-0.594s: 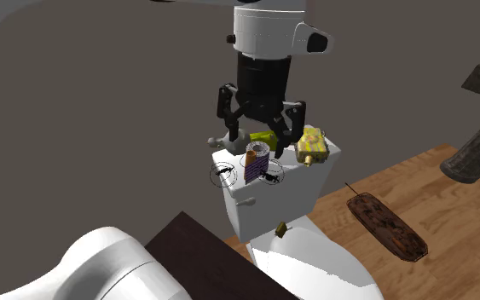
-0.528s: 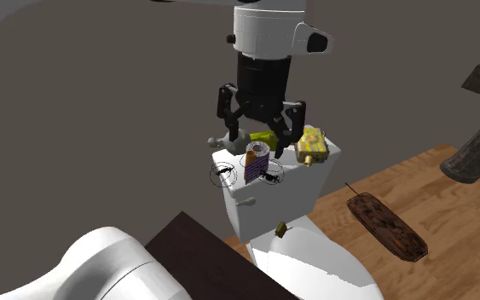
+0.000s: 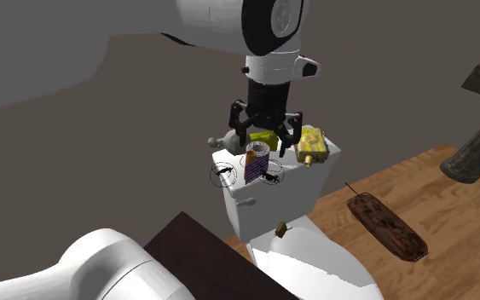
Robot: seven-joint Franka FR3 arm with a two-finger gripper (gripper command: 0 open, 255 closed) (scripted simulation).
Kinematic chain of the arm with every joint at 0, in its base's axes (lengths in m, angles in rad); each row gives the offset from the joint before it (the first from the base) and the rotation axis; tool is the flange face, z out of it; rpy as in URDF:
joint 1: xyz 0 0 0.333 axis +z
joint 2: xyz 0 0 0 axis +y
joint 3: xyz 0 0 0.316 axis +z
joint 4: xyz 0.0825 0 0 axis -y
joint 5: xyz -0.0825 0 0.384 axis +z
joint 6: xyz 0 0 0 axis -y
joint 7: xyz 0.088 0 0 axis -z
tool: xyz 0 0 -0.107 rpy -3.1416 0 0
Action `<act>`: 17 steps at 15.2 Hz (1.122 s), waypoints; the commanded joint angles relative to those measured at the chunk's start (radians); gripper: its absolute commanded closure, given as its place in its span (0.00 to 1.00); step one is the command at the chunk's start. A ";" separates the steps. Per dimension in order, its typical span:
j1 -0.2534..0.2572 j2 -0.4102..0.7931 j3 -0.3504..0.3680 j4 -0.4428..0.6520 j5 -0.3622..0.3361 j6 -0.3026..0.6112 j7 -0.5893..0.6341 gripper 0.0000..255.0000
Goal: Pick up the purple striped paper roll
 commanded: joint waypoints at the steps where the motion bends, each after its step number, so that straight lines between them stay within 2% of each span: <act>1: 0.015 0.055 0.002 -0.012 0.003 0.075 -0.020 0.00; 9: 0.069 0.296 0.020 0.006 0.016 0.322 -0.097 0.00; 17: 0.114 0.563 0.052 0.099 0.023 0.520 -0.168 0.00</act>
